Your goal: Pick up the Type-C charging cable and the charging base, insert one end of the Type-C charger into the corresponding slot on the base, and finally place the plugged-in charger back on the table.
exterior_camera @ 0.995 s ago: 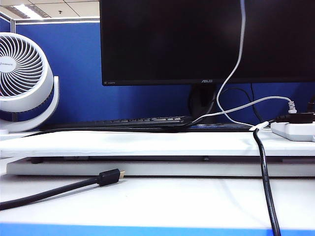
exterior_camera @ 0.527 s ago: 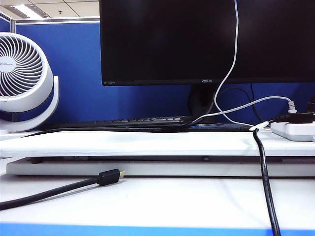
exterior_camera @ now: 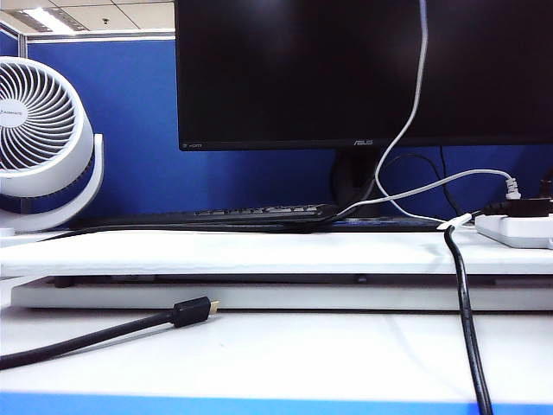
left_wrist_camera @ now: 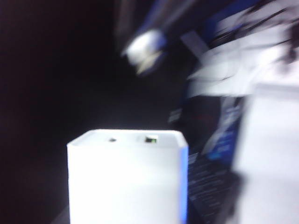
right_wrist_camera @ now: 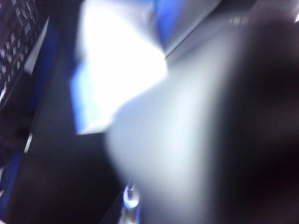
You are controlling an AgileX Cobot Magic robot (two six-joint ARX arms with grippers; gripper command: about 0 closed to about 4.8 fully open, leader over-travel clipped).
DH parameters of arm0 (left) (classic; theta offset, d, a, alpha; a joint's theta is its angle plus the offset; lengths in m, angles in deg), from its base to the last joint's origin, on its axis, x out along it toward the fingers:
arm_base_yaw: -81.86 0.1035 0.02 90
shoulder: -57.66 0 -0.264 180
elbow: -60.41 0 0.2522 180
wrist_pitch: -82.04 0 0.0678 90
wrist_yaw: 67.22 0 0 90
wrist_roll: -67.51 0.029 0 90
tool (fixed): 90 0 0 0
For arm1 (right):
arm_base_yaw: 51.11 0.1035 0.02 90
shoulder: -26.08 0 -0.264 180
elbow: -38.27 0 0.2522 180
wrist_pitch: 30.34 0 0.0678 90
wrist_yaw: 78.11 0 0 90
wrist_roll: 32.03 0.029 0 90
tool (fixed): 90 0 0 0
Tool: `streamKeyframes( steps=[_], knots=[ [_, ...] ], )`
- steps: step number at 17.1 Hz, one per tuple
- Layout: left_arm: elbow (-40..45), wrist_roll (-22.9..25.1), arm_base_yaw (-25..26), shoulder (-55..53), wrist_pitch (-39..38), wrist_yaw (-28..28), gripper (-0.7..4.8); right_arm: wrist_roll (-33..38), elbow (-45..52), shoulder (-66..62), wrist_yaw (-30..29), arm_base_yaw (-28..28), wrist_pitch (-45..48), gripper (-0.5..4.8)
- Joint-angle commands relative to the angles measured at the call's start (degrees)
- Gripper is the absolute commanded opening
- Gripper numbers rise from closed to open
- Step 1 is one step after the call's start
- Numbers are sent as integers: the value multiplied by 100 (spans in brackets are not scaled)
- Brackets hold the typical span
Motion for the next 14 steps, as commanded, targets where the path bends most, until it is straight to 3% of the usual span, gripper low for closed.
streamKeyframes(
  steps=[1,7,12,14],
  knots=[
    [-44,31,-63,31,358,-350,180,350,-28,-11,393,4,57,-4],
    [-44,31,-44,50,356,-271,180,1259,-31,146,415,118,236,-4],
    [-48,-575,13,61,264,1132,180,59,-28,341,439,-195,133,-5],
    [-50,-1685,461,92,247,2444,180,-240,-28,428,413,-197,184,-5]
  ],
)
